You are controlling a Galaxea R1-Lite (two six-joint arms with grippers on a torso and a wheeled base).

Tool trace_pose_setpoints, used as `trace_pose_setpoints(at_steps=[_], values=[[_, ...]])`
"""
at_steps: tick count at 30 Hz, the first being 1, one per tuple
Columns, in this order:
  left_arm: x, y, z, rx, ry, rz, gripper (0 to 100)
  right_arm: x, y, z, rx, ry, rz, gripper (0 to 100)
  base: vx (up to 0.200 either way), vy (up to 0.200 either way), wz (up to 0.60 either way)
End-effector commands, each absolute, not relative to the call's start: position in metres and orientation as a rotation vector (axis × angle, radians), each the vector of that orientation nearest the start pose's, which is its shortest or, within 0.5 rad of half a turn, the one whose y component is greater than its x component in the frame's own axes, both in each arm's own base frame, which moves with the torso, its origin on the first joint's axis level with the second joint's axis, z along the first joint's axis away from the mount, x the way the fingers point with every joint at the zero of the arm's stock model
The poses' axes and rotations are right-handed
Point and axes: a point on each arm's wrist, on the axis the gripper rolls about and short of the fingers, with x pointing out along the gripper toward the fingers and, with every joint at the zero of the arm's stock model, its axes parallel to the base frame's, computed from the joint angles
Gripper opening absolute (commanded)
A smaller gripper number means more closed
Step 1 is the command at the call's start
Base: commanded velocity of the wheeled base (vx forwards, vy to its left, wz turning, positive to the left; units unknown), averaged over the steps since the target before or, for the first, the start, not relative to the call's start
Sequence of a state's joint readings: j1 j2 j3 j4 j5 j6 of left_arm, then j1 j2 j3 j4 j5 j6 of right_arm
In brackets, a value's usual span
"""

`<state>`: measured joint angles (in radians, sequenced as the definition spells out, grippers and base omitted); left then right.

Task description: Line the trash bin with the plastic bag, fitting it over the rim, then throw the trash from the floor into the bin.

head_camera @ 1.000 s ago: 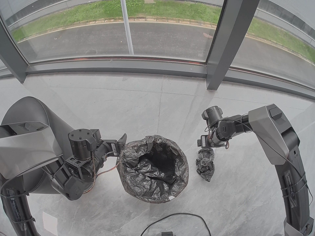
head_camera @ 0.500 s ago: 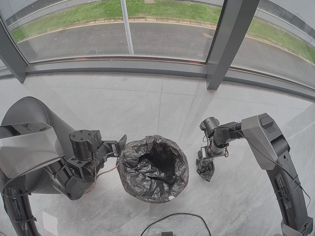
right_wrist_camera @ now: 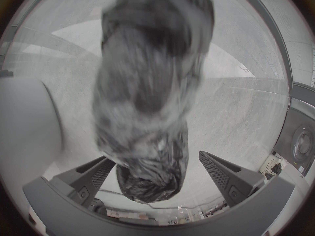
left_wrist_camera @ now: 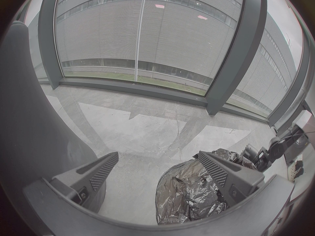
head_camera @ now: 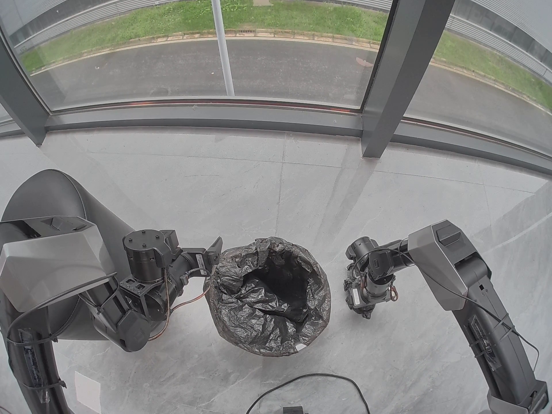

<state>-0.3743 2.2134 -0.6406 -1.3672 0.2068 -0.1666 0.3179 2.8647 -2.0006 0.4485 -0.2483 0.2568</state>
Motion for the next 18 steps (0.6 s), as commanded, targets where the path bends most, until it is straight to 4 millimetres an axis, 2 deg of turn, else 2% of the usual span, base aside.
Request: trace_pose_setpoints(at_steps=[1, 5, 12, 14, 16, 18], values=[[0.333, -0.126, 0.038, -0.102, 0.211, -0.15, 100, 0.451, 0.136, -0.139, -0.178, 1.366, -0.129, 100, 0.0, 0.0, 0.0], [0.333, -0.127, 0.038, -0.105, 0.206, -0.152, 100, 0.438, 0.128, -0.156, -0.21, 1.493, -0.158, 100, 0.0, 0.0, 0.0], [0.333, -0.127, 0.039, -0.112, 0.199, -0.154, 100, 0.417, 0.123, -0.161, -0.22, 1.701, -0.162, 100, 0.0, 0.0, 0.0], [0.333, -0.127, 0.039, -0.113, 0.198, -0.154, 100, 0.42, 0.125, -0.151, -0.205, 1.685, -0.148, 100, 0.0, 0.0, 0.0], [0.333, -0.127, 0.039, -0.112, 0.197, -0.152, 100, 0.429, 0.13, -0.119, -0.177, 1.615, -0.133, 100, 0.0, 0.0, 0.0], [0.333, -0.127, 0.04, -0.113, 0.196, -0.152, 100, 0.434, 0.132, -0.101, -0.154, 1.57, -0.114, 100, 0.0, 0.0, 0.0]])
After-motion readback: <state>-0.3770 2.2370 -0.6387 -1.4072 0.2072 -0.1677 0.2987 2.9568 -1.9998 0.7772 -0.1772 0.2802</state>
